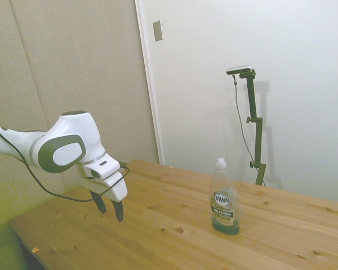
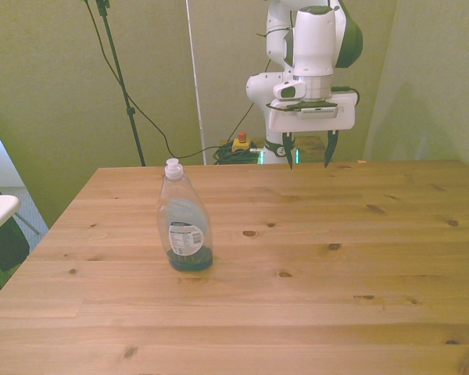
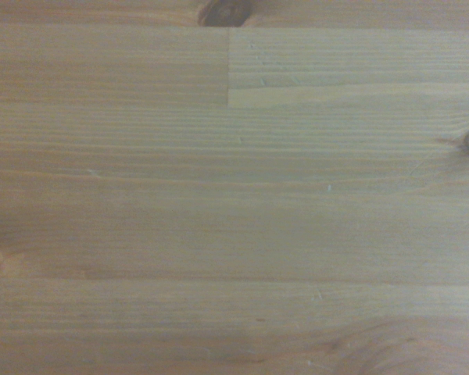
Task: Knock down the dish soap
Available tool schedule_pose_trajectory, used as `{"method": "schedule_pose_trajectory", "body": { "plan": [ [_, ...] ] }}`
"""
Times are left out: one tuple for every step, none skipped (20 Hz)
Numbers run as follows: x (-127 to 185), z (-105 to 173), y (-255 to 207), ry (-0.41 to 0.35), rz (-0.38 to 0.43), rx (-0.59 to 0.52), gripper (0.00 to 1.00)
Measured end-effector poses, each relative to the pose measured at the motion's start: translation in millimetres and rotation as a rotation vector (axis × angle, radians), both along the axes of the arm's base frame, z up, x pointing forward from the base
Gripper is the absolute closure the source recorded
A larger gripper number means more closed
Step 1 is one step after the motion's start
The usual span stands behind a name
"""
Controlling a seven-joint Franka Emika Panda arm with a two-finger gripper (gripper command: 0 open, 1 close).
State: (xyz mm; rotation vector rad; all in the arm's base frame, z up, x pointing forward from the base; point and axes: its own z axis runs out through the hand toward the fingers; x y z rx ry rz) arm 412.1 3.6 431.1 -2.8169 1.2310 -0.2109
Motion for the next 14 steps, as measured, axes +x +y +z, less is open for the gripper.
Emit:
{"method": "schedule_pose_trajectory", "body": {
  "plan": [
    [0, 0, 0, 0.0, 0.0, 0.0, 0.0],
    [0, 0, 0, -0.003, -0.001, -0.001, 1.0],
    [1, 1, -1, -0.01, -0.004, -0.001, 1.0],
    [1, 2, -3, -0.015, -0.008, -0.001, 1.0],
    [2, 3, -7, -0.023, -0.015, 0.001, 1.0],
    [2, 4, -13, -0.029, -0.028, 0.005, 1.0],
    [2, 7, -20, -0.04, -0.045, 0.008, 1.0],
    [1, 11, -31, -0.051, -0.065, 0.011, 1.0],
    [1, 17, -43, -0.063, -0.085, 0.011, 1.0],
    [2, 24, -58, -0.074, -0.102, 0.002, 1.0],
    [3, 32, -72, -0.081, -0.116, -0.007, 1.0],
    [4, 40, -86, -0.093, -0.129, -0.014, 1.0],
    [7, 47, -100, -0.102, -0.136, -0.024, 1.0],
    [9, 53, -111, -0.11, -0.14, -0.031, 1.0]
  ]
}}
